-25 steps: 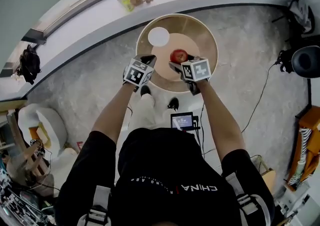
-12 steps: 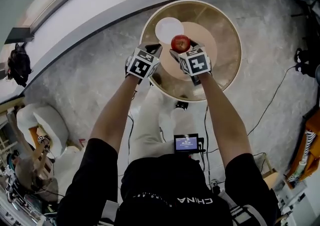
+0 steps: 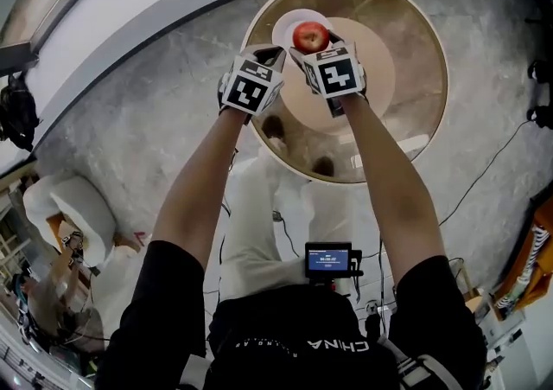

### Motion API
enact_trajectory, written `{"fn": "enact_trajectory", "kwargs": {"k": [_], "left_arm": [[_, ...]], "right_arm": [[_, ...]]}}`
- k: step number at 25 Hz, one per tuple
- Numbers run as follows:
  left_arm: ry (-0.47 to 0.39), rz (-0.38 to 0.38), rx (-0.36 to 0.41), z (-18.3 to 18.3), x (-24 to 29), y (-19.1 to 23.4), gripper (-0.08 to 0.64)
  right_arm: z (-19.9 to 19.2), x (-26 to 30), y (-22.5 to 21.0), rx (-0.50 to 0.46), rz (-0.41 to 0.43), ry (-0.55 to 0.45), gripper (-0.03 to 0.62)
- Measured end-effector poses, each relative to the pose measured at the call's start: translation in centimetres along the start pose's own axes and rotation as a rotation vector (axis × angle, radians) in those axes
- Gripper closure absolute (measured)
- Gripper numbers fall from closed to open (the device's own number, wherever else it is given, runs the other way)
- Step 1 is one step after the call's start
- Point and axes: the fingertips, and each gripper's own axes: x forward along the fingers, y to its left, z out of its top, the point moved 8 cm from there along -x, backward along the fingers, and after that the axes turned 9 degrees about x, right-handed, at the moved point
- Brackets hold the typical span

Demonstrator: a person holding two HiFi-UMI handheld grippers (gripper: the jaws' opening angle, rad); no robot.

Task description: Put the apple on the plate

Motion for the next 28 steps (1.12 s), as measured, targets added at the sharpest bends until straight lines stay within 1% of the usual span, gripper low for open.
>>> {"fn": "enact_trajectory", "kwargs": {"k": [3, 9, 12, 16, 19, 22, 25, 28], "left_arm": [[0.004, -0.001, -0.013, -0.3, 1.1, 0.8, 0.541], [0.015, -0.002, -0.046, -0.7, 1.5, 1.5, 0.541], [0.033, -0.005, -0.051, -0.9, 1.1, 1.7, 0.541], [0.055, 0.007, -0.059, -1.4, 0.0, 0.8, 0.541], [0.074, 0.021, -0.074, -0.6, -2.5, -0.5, 0.541], [0.094, 0.005, -0.081, 0.7, -6.6, -3.2, 0.541], [0.100, -0.029, -0.068, 2.6, -12.1, -6.7, 0.541], [0.065, -0.041, -0.091, 4.9, -18.7, -10.3, 0.541]], "right_arm": [[0.8, 1.5, -0.3, -0.008, -0.004, 0.030, 0.190], [0.4, 2.6, -0.6, 0.000, 0.022, 0.081, 0.190], [0.1, 2.5, -0.7, -0.005, 0.005, 0.093, 0.189], [-1.2, 0.6, -1.2, 0.026, -0.003, 0.116, 0.189], [-1.5, -3.0, -1.3, 0.071, -0.018, 0.125, 0.189], [-1.5, -8.5, 0.6, 0.109, -0.025, 0.120, 0.190], [-0.9, -15.0, 3.9, 0.151, 0.018, 0.135, 0.190], [-0.4, -22.7, 7.0, 0.190, 0.079, 0.135, 0.193]]}}
